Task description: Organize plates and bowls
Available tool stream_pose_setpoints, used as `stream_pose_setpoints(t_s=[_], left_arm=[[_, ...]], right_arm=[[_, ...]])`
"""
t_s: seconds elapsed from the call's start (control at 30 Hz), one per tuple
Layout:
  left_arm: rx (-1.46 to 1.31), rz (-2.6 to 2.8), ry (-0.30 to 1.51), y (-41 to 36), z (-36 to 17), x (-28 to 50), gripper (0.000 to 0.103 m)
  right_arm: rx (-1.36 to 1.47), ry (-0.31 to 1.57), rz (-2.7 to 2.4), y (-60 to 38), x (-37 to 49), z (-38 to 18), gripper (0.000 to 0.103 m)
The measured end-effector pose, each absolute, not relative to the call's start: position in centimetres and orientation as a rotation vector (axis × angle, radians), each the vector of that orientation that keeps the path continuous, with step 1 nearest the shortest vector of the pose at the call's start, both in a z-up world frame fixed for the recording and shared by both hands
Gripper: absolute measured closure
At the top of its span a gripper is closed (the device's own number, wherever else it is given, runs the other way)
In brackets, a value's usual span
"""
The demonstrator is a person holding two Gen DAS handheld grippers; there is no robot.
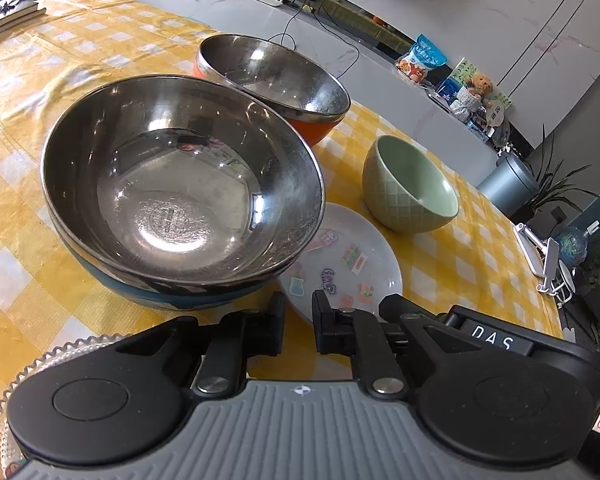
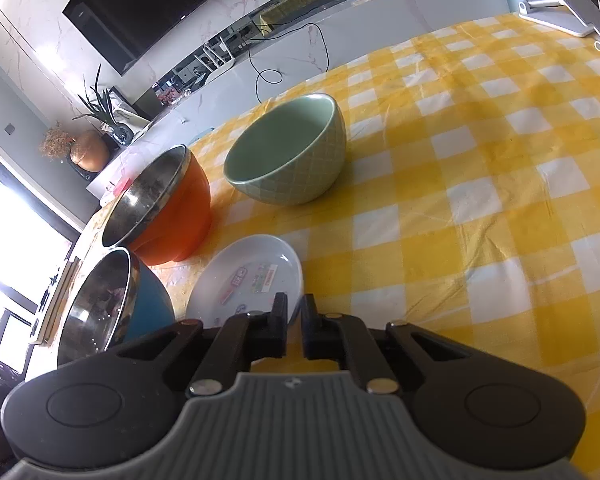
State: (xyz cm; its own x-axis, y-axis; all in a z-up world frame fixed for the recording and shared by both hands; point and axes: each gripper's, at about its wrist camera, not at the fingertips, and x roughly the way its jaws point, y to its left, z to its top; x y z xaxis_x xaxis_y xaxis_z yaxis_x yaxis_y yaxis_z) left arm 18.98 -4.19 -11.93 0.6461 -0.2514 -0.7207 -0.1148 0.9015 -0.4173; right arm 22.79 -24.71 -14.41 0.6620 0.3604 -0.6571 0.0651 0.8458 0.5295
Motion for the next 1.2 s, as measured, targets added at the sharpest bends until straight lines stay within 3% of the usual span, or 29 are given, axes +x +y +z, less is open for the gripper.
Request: stream_pose_setpoints(t_s=[1.2], left_arm=[[-0.330, -0.252, 0.975, -6.4, -6.5, 9.1, 0.095]], right_arm=[[0.611, 0.803, -0.048, -26.1, 5.7, -9.0, 0.100]])
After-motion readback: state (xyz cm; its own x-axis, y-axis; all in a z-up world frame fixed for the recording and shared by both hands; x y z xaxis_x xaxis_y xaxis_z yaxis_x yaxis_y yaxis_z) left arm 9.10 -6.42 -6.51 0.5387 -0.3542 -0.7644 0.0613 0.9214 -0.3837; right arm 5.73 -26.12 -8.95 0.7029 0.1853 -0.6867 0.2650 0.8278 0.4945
